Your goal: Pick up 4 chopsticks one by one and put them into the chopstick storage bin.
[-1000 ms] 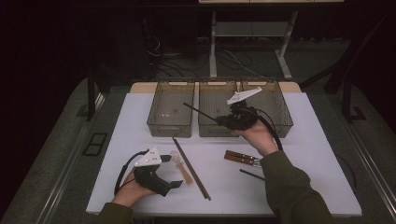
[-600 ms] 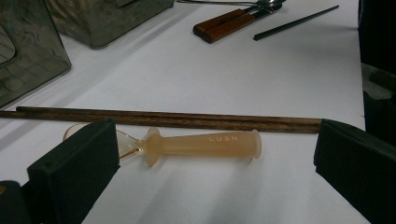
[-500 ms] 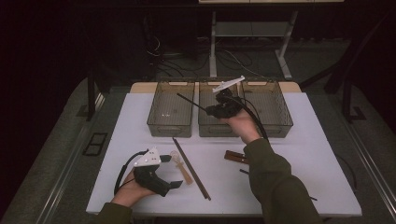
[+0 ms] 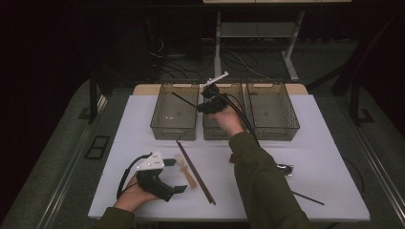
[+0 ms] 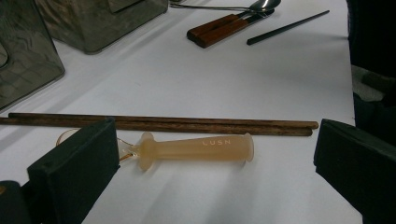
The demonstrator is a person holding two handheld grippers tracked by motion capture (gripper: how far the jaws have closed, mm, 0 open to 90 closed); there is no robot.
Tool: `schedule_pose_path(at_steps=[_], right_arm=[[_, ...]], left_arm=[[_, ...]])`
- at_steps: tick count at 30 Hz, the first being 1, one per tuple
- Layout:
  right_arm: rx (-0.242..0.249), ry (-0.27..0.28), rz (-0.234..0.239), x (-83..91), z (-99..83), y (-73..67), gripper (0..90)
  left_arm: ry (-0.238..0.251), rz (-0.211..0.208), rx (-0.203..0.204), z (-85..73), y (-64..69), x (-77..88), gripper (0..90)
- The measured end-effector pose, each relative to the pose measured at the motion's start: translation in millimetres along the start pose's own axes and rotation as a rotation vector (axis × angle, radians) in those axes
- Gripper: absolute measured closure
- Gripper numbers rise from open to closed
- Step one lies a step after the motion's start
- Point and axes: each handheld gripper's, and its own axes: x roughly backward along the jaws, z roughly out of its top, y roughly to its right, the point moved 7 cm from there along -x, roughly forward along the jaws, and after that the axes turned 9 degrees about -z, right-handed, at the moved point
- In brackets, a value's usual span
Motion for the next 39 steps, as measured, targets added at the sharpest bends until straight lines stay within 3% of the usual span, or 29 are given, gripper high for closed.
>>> schedule_pose_path(at_steps=[11, 26, 32, 39], right_arm=[[0.016, -0.047, -0.036, -37.3, 22.4, -13.3, 85.8], [-0.022, -0.109, -0.084, -69.7, 34.0, -23.5, 85.2], [-0.011, -0.081, -0.077, -69.3, 37.3, -25.0, 74.5], [-0.013, -0.043, -0.048, -52.3, 38.9, -21.3, 61.9]], left_arm=[[0.000, -0.008, -0.001, 0.7, 0.9, 0.0, 0.0], [0.011, -0.021, -0.007, 2.7, 2.2, 0.0, 0.0], [0.017, -0.020, -0.005, 2.6, 1.9, 1.4, 0.0], [0.015, -0.016, -0.006, 2.2, 1.5, 1.6, 0.0]])
